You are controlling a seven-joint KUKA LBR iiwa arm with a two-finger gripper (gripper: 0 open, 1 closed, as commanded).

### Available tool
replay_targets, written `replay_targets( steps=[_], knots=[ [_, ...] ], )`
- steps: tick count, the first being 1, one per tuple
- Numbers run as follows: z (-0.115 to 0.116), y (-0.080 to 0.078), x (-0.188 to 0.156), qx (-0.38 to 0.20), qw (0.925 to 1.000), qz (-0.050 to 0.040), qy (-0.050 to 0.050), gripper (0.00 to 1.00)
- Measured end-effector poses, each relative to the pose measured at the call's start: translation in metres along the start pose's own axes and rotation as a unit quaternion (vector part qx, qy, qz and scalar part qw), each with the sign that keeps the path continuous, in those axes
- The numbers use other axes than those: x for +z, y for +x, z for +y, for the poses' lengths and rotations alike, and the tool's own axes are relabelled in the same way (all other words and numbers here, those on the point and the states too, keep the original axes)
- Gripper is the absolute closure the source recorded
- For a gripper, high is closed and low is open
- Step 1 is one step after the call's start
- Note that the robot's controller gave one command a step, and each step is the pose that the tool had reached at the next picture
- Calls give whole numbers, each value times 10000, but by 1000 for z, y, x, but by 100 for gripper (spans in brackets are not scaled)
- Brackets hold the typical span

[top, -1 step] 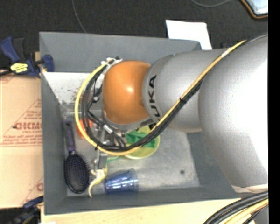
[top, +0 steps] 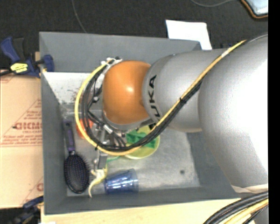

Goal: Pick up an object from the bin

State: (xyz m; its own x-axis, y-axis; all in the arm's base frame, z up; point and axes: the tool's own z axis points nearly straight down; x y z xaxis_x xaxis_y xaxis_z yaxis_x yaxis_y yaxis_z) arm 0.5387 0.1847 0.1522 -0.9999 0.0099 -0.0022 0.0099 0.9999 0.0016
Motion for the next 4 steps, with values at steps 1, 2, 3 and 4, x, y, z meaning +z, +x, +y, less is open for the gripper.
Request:
replay_targets(
  steps=[1,2,3,4],
  knots=[
    [-98,-67,0,212,9998,-21,-3,0],
    [-101,-43,-17,-1561,9877,-13,-2,0],
    [-99,-41,-35,-2385,9711,28,-10,0],
    [-133,34,-4,-3237,9462,13,-12,0]
  ],
)
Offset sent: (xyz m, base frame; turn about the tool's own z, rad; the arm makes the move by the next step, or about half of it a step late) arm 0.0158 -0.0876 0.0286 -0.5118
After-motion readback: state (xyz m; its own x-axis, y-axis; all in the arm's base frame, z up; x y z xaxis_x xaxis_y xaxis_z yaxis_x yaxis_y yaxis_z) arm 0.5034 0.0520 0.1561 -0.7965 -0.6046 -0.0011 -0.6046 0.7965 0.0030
